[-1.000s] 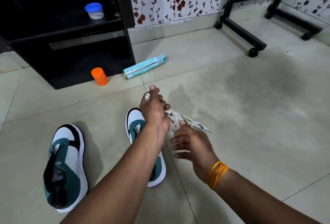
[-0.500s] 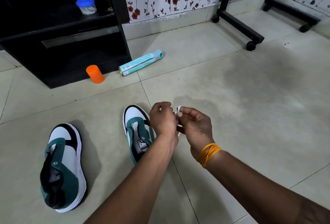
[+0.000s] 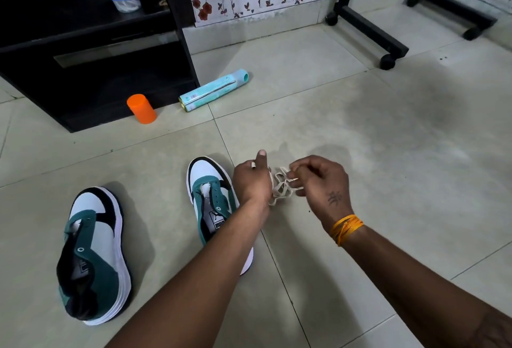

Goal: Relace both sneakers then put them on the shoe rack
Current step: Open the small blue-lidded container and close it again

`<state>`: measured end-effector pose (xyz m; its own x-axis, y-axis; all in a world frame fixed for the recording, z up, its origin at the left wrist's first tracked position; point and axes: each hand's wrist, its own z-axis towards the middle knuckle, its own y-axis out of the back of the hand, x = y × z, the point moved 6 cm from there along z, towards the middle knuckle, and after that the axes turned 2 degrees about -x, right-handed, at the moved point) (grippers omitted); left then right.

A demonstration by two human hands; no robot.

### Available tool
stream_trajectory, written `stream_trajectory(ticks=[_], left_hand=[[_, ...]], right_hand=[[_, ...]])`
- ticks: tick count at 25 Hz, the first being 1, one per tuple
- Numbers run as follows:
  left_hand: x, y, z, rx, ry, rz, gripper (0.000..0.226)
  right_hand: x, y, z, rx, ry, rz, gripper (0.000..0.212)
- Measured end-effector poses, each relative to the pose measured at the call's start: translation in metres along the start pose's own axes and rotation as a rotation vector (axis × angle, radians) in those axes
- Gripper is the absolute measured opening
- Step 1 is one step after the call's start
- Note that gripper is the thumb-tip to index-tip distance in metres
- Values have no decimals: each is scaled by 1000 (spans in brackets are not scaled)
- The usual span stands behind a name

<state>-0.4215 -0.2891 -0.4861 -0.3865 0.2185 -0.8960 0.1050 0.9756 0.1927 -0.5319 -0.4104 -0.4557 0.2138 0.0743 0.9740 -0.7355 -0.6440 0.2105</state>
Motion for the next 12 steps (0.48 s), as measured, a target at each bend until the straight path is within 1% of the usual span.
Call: stream_trajectory(ticks=[1,3,5,7,9,12], left_hand=[[0,-2,1,26,58,-58,44],[4,-13,-2,99,231,-223,37],[8,-23,-3,111,335,-370,34],[11,-30,-1,67,350,-472,36],[16,-39,0,58,343,-542,39],[21,-49,-6,128,360,-541,41]], right_hand=[[-3,5,6,-8,3,-11,18],[-12,-1,9,110,5,-19,20],[-21,-16,-2,207,-32,67,22],[-20,-28,-16,251,3,143,28],[-19,-30,-20,232,46,163,33],[-24,-23,-9,143,71,55,30]])
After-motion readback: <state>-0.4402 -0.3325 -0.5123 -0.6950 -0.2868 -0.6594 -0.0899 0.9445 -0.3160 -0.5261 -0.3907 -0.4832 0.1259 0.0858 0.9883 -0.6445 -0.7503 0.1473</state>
